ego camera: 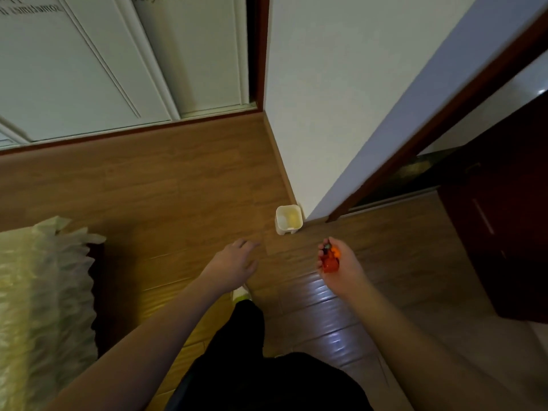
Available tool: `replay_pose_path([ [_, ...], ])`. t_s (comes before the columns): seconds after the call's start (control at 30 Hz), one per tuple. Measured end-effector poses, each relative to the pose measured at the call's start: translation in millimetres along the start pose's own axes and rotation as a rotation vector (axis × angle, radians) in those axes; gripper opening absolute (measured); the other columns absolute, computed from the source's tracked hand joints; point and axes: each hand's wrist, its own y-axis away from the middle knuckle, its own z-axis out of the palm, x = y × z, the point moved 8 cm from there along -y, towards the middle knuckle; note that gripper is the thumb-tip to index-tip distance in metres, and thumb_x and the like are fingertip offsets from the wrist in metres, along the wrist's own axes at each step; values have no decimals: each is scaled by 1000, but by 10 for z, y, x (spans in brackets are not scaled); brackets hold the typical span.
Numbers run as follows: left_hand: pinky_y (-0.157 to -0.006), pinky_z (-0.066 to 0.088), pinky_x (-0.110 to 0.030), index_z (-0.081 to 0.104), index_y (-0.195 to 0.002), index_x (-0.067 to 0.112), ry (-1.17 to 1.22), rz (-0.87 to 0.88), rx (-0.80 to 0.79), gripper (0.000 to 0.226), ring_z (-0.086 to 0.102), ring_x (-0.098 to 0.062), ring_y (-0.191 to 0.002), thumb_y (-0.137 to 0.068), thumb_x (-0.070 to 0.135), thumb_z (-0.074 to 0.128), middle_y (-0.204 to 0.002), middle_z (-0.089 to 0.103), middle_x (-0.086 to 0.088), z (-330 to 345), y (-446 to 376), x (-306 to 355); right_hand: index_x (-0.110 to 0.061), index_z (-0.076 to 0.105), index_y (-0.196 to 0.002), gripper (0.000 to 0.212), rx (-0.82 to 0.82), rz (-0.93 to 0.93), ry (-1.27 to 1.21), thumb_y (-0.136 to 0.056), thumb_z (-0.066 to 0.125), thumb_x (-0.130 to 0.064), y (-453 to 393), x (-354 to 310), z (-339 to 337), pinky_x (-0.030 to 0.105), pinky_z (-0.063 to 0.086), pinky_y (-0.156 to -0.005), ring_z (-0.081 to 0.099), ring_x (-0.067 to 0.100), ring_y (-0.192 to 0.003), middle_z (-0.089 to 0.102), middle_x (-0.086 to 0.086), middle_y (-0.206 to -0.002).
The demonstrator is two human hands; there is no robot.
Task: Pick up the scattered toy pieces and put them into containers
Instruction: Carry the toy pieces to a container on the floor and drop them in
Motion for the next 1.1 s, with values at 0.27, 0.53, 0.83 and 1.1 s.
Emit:
replay_pose_path([
  [0.27,-106,37,-44,22,-149,31,-68,17,57,53,37,-24,-135,-100,41,37,-148,37,1,-440,-852,-289,-11,58,-91,12,-8,16,-18,-95,53,-21,-983,-460,375,25,44,-54,55,12,-63,60,4,-74],
  [0.53,-107,31,-40,30,-147,31,-94,43,129,55,38,-20,-135,-96,46,20,-146,42,5,160,-1893,-733,-8,57,-99,10,50,84,-74,-95,52,-15,-2658,-141,229,26,43,-61,57,14,-68,61,7,-77],
  [0.83,-80,55,-43,61,-119,20,-172,82,253,44,66,-26,-99,-85,32,35,-111,66,-3,1099,-3259,-1128,-5,55,-108,19,142,153,-153,-92,59,-13,-4768,378,-513,24,55,-58,63,15,-68,63,12,-89],
  [1.1,-85,53,-48,57,-123,21,-273,71,186,54,63,-28,-108,-73,29,75,-117,64,-6,1869,-4137,-1485,-9,45,-130,45,228,176,-93,-89,62,-4,-5910,554,-976,21,53,-57,57,16,-76,51,16,-109],
])
